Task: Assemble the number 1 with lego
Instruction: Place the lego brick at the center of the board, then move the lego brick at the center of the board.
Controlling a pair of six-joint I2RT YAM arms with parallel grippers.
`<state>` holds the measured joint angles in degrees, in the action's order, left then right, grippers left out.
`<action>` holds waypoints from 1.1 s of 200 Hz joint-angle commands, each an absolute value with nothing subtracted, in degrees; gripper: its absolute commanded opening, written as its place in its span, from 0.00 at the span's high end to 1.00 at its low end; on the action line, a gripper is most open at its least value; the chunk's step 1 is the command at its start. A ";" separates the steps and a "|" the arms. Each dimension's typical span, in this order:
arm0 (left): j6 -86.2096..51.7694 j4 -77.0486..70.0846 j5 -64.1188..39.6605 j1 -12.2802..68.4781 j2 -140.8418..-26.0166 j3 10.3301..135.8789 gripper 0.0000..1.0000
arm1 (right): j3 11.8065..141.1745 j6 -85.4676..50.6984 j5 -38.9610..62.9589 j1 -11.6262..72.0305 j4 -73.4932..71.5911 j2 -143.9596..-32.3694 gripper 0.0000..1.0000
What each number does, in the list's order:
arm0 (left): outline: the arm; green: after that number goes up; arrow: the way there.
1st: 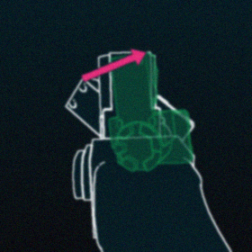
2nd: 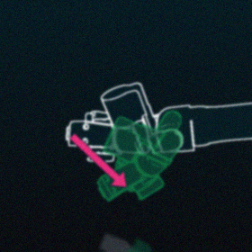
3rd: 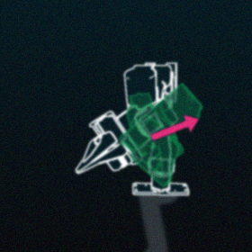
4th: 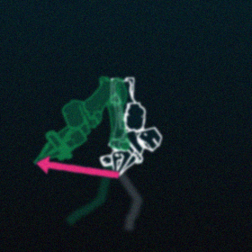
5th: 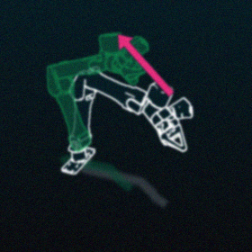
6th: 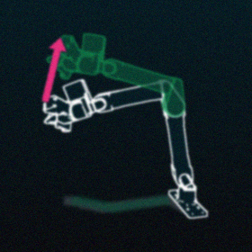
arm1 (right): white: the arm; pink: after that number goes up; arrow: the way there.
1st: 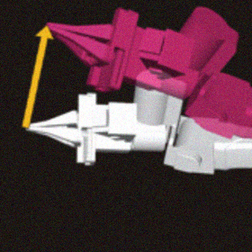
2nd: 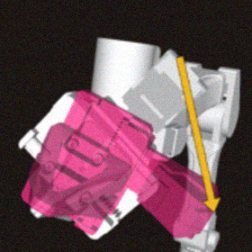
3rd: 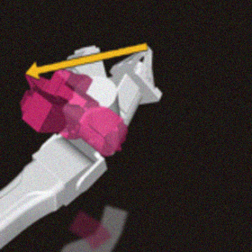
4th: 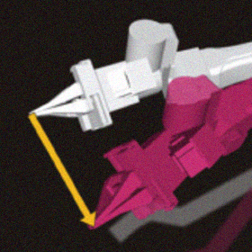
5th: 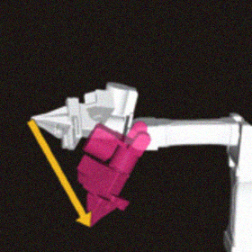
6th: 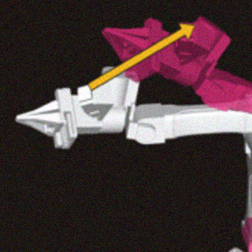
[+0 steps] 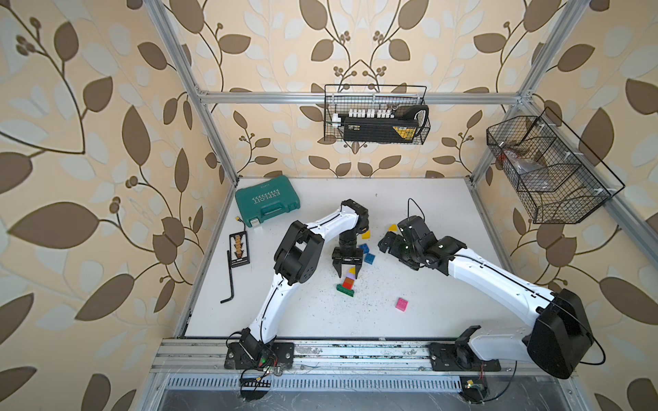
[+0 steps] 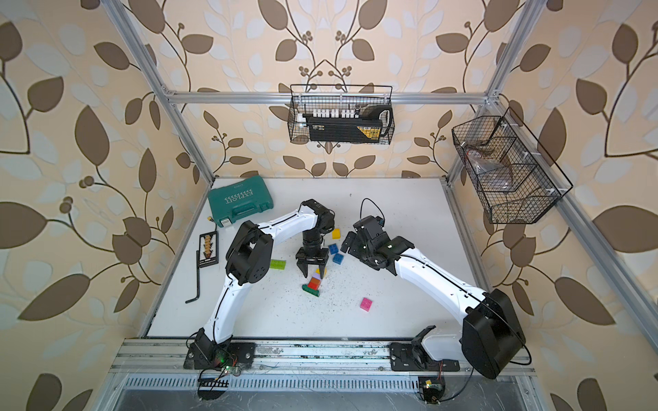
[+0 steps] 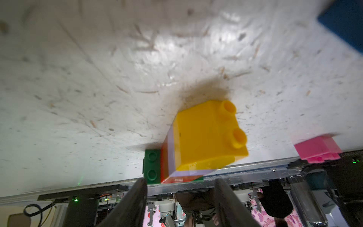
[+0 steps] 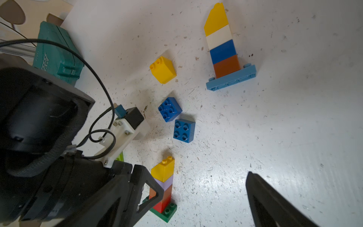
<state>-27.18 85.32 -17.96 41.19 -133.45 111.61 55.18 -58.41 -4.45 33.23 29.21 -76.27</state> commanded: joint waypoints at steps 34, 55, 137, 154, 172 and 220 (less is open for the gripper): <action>-36.39 81.90 -10.91 43.07 -120.41 109.48 0.30 | 55.47 -57.61 -5.66 33.05 29.01 -74.51 0.03; -39.54 74.56 -11.05 46.76 -113.28 99.60 0.34 | 55.11 -57.72 -5.80 33.05 28.77 -74.26 0.04; -50.40 49.88 -7.30 55.69 -96.28 64.59 0.77 | 54.50 -58.67 -5.88 33.05 28.88 -75.22 0.04; -49.81 47.23 -6.33 55.65 -96.34 63.85 0.77 | 54.41 -58.71 -5.89 33.07 28.92 -75.45 0.04; -48.72 46.06 -4.83 55.70 -98.46 65.84 0.77 | 54.47 -58.71 -5.89 33.09 28.91 -75.66 0.04; -47.99 47.98 0.45 54.88 -106.55 71.75 0.82 | 54.68 -58.45 -6.15 33.05 29.01 -76.27 0.04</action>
